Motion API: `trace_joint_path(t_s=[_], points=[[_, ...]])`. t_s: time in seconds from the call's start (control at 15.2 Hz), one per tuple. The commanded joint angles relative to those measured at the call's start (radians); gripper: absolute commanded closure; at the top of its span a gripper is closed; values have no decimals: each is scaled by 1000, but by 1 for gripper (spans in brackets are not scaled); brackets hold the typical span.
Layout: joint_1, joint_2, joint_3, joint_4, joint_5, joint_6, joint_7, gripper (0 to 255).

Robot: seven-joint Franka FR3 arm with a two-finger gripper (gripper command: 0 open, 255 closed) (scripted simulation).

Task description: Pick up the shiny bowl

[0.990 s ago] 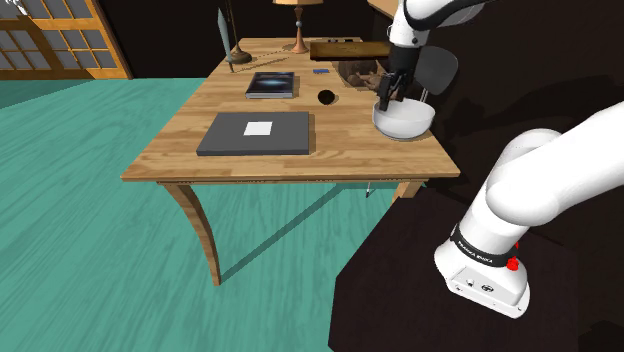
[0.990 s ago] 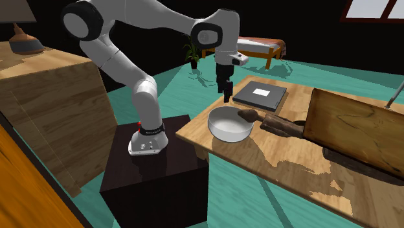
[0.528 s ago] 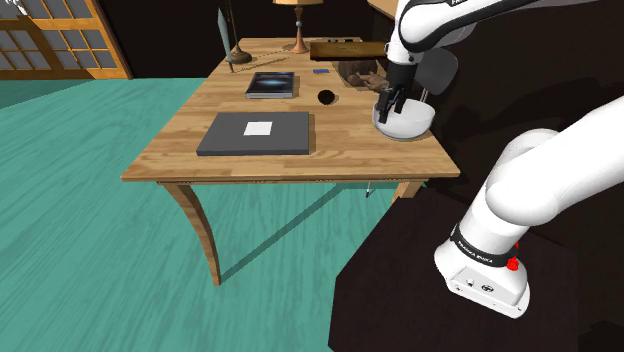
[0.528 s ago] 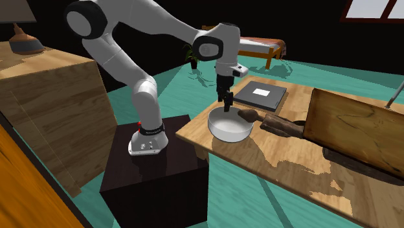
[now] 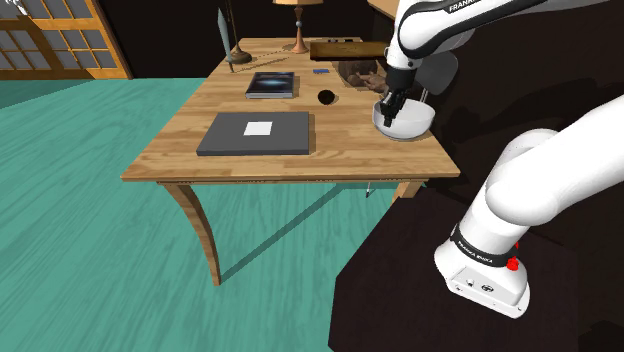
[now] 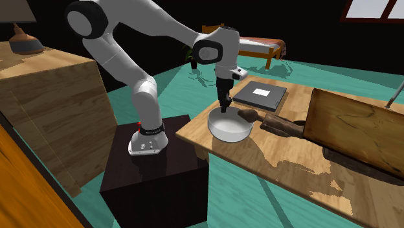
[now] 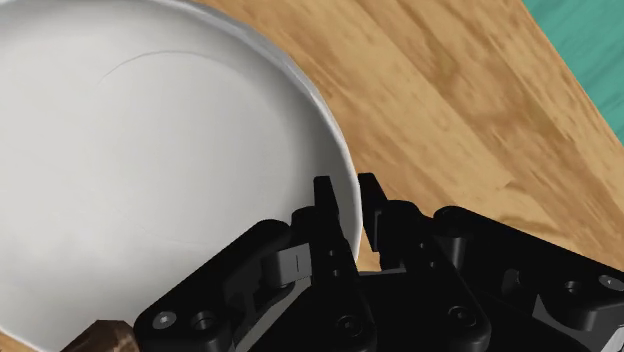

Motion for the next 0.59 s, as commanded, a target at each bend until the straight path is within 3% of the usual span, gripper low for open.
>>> trace_joint_path(t_s=[0.0,0.26,0.53], points=[[-1,1,-1,-1,0,0,0,255],[1,6,-1,2,1,2,0,255],[1,-15,9,42,6,-59,2,255]])
